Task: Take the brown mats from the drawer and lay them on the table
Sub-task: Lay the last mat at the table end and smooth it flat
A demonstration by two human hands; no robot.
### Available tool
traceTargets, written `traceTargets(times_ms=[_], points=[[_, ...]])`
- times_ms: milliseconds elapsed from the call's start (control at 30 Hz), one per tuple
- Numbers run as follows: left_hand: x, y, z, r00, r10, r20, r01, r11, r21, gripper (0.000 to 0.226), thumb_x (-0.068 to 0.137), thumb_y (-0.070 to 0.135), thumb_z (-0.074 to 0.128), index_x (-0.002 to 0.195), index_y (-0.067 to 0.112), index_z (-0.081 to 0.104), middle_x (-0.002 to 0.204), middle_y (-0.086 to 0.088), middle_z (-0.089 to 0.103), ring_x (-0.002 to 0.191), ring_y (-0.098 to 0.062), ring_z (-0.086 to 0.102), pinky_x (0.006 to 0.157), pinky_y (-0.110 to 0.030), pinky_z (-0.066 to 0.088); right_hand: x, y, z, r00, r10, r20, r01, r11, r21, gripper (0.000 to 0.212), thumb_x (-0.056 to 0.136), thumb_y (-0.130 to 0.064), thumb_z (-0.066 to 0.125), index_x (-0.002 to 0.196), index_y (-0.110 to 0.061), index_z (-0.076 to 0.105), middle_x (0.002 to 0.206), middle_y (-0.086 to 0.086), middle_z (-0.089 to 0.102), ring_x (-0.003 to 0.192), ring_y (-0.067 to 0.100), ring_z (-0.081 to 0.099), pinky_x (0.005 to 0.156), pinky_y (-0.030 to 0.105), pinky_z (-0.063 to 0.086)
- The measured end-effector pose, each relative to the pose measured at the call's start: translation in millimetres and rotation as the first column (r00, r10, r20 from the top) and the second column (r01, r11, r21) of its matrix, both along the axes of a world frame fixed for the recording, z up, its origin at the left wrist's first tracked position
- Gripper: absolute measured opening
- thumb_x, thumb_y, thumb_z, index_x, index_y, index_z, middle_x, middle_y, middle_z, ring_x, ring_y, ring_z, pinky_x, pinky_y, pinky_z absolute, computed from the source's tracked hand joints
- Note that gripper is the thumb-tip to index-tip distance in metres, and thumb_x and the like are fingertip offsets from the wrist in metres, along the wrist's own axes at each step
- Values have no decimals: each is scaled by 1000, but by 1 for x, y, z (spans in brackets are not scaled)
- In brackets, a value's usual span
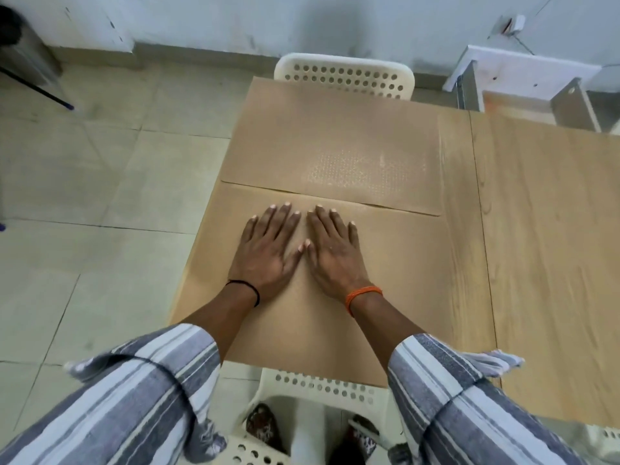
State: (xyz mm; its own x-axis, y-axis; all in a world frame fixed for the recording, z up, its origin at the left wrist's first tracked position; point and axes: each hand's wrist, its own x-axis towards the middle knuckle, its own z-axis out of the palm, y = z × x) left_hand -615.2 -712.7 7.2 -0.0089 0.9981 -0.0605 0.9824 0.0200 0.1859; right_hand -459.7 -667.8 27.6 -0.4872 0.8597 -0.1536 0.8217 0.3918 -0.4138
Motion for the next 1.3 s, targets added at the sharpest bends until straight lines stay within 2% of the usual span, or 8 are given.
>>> traceTargets(times_ms=[200, 300, 633, 867, 1033, 1167, 1300], points=[[-2, 1, -3, 1000, 12, -9, -11, 999, 31, 64, 97, 50, 19, 156, 29, 9, 164, 7, 4, 151, -15, 5, 122, -40, 7, 13, 9, -24, 999, -29, 27, 25, 989, 144, 60, 100, -52, 30, 156, -36, 18, 166, -7, 9, 154, 19, 5, 124, 45, 5], [-2, 1, -2, 1000, 17, -15, -16, 999, 30, 64, 97, 50, 21, 156, 29, 10, 164, 7, 6, 151, -15, 6, 122, -40, 9, 20, 8, -27, 997, -66, 50, 57, 984, 168, 60, 99, -56, 27, 156, -39, 16, 166, -8, 8, 154, 18, 6, 124, 45, 5], [-1, 1, -3, 1000, 6, -5, -6, 999, 38, 65, 96, 49, 22, 156, 28, 9, 164, 6, 6, 151, -16, 6, 122, -41, 9, 110, 4, -28, 927, -362, 93, 343, 923, 172, 73, 96, -62, 13, 159, -26, 1, 167, -5, -3, 154, 16, -6, 125, 44, 0], [0, 2, -2, 1000, 5, 1, -5, 999, 49, 64, 96, 47, 25, 156, 27, 12, 164, 5, 10, 150, -18, 9, 121, -41, 9, 135, 7, -30, 903, -420, 90, 403, 901, 161, 80, 95, -64, 11, 159, -17, -1, 167, 1, -6, 153, 17, -9, 125, 44, 0], [-1, 1, -2, 1000, 4, 8, -5, 999, 52, 65, 95, 48, 26, 155, 26, 18, 163, 3, 15, 150, -20, 13, 120, -43, 12, 149, -55, -24, 928, -359, 98, 342, 927, 154, 76, 98, -60, 16, 158, -15, -1, 167, 3, -7, 153, 17, -11, 125, 43, 1], [0, 0, -1, 1000, 3, 6, -3, 1000, 30, 65, 94, 48, 28, 155, 26, 18, 163, 2, 14, 149, -21, 14, 119, -45, 14, 160, -124, -24, 912, -395, 111, 374, 911, 172, 73, 101, -55, 21, 159, -15, 5, 167, 3, -1, 154, 19, -5, 125, 44, 6], [0, -1, 0, 1000, 5, 11, -5, 1000, 2, 64, 95, 47, 27, 155, 26, 17, 163, 3, 13, 150, -21, 12, 120, -45, 13, 160, -135, -25, 904, -411, 113, 387, 902, 189, 70, 101, -52, 23, 158, -13, 9, 167, 4, 3, 154, 20, -2, 125, 46, 10]])
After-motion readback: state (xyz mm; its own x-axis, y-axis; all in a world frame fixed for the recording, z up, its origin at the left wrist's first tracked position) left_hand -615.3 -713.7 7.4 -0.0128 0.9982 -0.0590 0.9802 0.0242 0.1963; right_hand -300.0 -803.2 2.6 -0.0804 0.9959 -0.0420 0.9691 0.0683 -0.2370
